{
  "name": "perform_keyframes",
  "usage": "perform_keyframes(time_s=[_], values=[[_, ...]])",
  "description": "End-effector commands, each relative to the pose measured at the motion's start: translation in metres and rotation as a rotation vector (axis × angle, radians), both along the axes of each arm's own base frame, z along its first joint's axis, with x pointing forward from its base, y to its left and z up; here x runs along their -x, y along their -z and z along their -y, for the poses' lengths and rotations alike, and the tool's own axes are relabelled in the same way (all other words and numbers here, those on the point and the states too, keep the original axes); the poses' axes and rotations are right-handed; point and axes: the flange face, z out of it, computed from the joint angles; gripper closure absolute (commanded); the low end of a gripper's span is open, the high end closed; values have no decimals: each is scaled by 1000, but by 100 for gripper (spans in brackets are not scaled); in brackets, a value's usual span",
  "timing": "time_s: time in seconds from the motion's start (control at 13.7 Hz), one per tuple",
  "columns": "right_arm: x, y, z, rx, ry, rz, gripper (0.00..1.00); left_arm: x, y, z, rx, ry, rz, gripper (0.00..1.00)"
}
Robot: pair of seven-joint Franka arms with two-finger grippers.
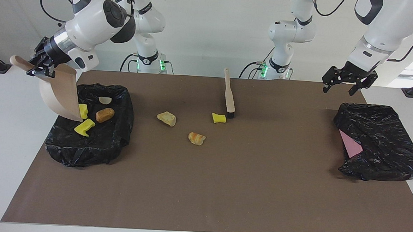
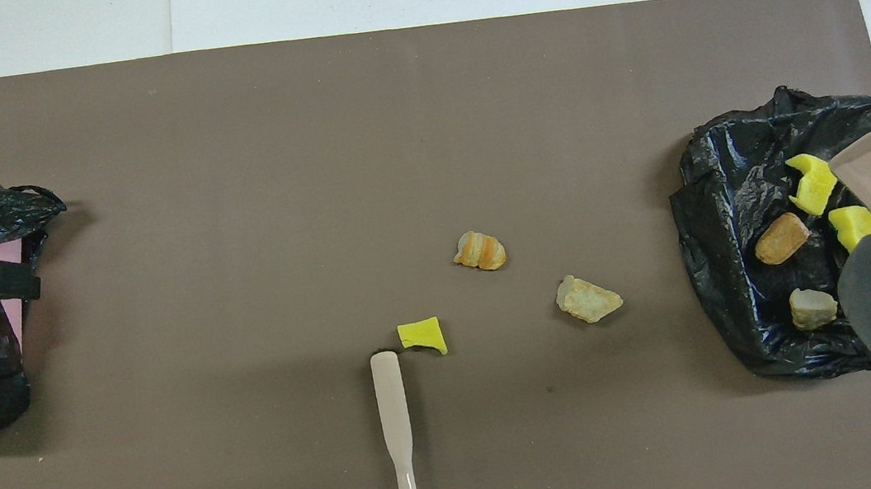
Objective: Sweep and dump trash in bin
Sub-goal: 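Tip the dustpan over the trash bag while the left gripper withdraws, then bring the empty dustpan back toward the remaining debris with the right gripper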
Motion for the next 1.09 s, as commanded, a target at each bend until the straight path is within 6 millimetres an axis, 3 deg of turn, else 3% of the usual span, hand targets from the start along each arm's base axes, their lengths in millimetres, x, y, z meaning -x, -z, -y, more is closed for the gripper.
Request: perform_keyframes(time_s=[0.0, 0.22, 0.51, 0.66, 0.8, 0.87, 1.02], values=[[-3, -37, -3, 26, 10, 80, 100, 4, -9, -2, -14, -6, 11, 0], [-13, -33, -11, -21, 33, 148, 100, 10, -7, 1, -15, 14, -26, 0], [-26, -33, -33, -215, 114, 256, 100, 19, -8, 5, -18, 21, -50, 0], [-38, -32, -61, -333, 141, 300, 100, 19, -8, 6, -18, 16, -49, 0], [-41, -21, -74, -402, 240, 381, 100, 20, -6, 7, -18, 16, -54, 0], [-42, -15, -98, -448, 300, 431, 100, 21, -6, 7, -18, 17, -54, 0], [-51, -7, -128, -508, 457, 524, 100, 22, -6, 7, -19, 17, -58, 0]])
